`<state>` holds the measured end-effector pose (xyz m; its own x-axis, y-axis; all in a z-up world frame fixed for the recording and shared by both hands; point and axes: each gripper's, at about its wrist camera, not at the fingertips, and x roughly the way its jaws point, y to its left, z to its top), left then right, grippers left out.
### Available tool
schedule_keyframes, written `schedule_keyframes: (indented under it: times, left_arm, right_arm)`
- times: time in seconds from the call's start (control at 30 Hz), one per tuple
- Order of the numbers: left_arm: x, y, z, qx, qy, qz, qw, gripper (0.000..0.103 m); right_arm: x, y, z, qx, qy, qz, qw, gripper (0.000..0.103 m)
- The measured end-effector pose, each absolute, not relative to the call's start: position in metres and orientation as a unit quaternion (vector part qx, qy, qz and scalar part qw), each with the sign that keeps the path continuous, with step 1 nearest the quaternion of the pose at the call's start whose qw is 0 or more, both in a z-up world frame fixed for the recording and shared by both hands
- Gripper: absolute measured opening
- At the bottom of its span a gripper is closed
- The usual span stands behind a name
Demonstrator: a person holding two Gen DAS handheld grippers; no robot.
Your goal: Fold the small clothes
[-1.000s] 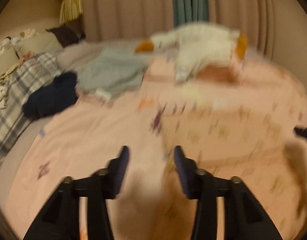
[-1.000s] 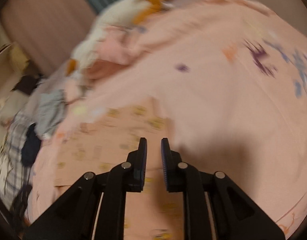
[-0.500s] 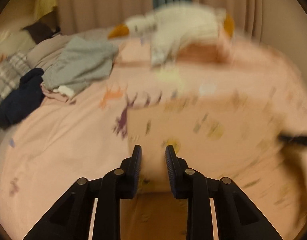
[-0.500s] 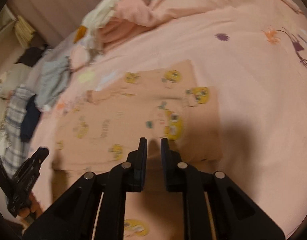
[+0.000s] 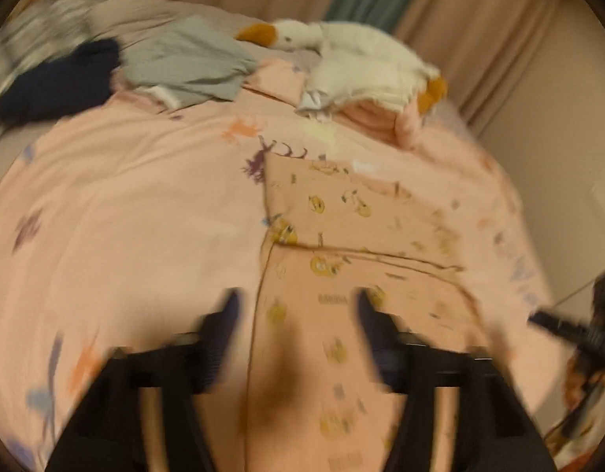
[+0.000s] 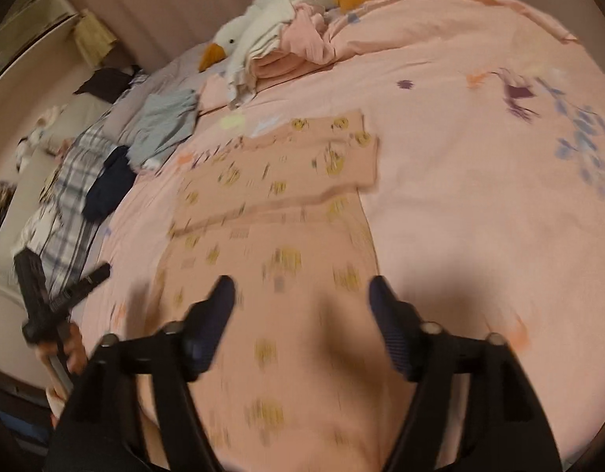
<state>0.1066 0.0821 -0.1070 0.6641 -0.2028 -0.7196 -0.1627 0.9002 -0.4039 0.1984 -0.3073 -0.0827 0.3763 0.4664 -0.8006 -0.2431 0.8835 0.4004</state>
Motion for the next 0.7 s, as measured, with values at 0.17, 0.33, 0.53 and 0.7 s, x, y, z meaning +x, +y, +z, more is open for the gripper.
schedule_keyframes:
  times: [0.17,0.33,0.53,0.7]
  left_arm:
    - [0.051,0.092,-0.146,-0.289,0.458,-0.069,0.838,0.077]
    - [0.025,0.082,-0.195,-0.321,0.492,-0.079,0.805,0.076]
    - [0.010,0.083,-0.208,-0.363,0.470,-0.107,0.798,0.075]
    - [0.008,0.075,-0.220,-0.397,0.484,-0.151,0.765,0.053]
  right_arm:
    - [0.140,-0.354,-0.134,0.169,0.567,0.210,0.779,0.073]
    - [0.106,-0.372,-0.188,0.220,0.601,0.206,0.740,0.064]
    - [0.088,-0.375,-0.192,0.275,0.592,0.236,0.720,0.063]
    - [0.076,-0.363,-0.200,0.269,0.576,0.226,0.738,0.023]
